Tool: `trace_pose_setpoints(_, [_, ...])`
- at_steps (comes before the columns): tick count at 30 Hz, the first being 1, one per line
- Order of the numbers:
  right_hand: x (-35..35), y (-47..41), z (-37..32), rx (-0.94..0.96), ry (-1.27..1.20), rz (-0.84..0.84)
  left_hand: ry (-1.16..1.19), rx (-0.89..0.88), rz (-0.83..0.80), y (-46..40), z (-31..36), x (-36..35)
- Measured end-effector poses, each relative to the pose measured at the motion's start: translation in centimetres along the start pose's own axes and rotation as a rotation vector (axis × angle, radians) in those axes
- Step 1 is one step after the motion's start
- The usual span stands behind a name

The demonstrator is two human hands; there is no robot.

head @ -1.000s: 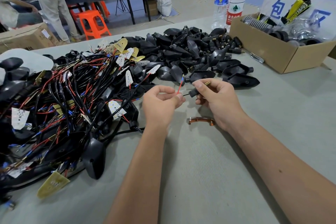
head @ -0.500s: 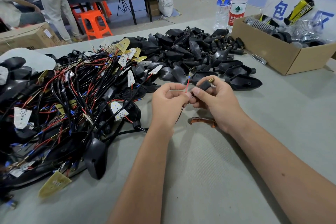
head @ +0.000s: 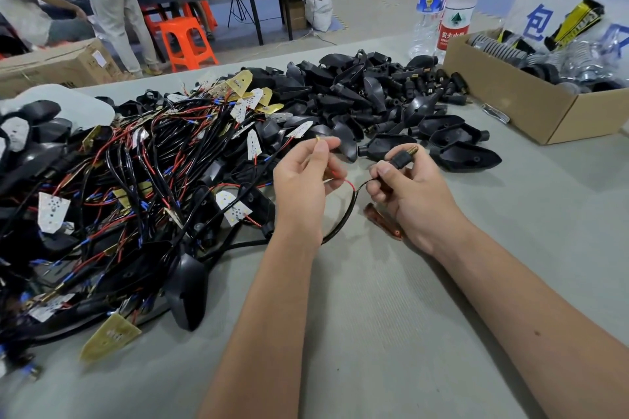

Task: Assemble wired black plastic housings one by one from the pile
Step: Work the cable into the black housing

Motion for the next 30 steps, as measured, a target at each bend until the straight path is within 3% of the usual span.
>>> trace_pose_setpoints(5, [0.5,-0.1,0.0,-0.004,-0.016,0.083,-0.617,-0.206,-0.124,0.2,0.3,0.0])
trace_pose_setpoints(7, [0.5,0.0,0.0,-0.027,-0.028,0.085,-0.746,-0.226,-0.163,0.6,0.0,-0.5])
trace_pose_setpoints(17, [0.0,0.0,-0.4,-0.080,-0.148,-0.005,-0.909,-0.354,-0.134,1.1,-0.2,-2.5])
trace_pose_setpoints(23, [0.4,0.0,-0.4,-0.056,-0.080,0.015,-0.843,-0.377,-0.173,1.5,-0.2,-3.1])
trace_pose_setpoints(30, [0.9,-0.4,-0.2,0.001,-0.120,0.046,-0.753,-0.388,-0.101,1.6,-0.2,-2.9])
Point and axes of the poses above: each hand's wrist, its own y-axis away from the middle knuckle, its own x-axis out of the back of the hand, z = x × y, the point moved 5 cm from there along -y, towards the middle knuckle, and after that the axes turned 4 degrees about -y, right-handed, at the moved point
